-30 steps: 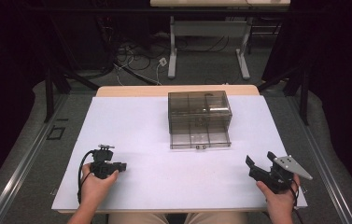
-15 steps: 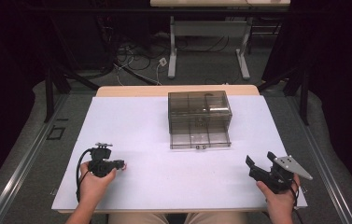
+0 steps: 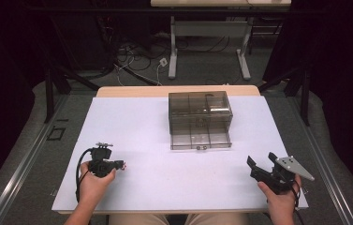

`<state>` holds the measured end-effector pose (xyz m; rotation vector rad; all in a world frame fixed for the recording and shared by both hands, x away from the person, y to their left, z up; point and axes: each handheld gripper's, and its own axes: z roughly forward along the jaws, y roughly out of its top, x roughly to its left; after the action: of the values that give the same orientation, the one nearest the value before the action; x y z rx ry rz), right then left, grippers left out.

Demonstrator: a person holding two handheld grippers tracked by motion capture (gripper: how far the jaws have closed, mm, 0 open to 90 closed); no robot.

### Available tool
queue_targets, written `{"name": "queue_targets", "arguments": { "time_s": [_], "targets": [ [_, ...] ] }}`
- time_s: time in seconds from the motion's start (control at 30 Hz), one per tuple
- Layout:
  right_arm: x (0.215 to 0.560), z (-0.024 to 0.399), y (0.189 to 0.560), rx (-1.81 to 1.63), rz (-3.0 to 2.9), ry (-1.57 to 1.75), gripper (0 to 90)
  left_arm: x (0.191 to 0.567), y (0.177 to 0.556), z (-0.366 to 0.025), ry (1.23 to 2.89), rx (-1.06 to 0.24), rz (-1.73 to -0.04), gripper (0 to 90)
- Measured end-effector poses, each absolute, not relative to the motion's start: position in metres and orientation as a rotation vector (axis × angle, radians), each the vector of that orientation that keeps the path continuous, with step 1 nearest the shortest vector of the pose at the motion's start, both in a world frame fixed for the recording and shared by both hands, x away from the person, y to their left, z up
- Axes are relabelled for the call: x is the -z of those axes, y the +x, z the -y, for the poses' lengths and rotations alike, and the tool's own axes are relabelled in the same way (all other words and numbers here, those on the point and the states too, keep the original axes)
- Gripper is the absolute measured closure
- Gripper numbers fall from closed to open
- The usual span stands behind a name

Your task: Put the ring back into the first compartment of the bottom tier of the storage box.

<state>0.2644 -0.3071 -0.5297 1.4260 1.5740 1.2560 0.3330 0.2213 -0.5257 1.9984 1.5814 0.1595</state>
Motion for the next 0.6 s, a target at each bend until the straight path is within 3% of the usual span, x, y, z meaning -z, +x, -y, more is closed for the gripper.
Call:
{"name": "queue_targets", "arguments": {
  "time_s": [0.6],
  "targets": [
    [0.529, 0.308, 0.264, -1.258, -1.567, 1.434, 15.4, 0.508, 0.340, -0.222, 1.979, -0.215, -1.583, 90.0]
  ]
}}
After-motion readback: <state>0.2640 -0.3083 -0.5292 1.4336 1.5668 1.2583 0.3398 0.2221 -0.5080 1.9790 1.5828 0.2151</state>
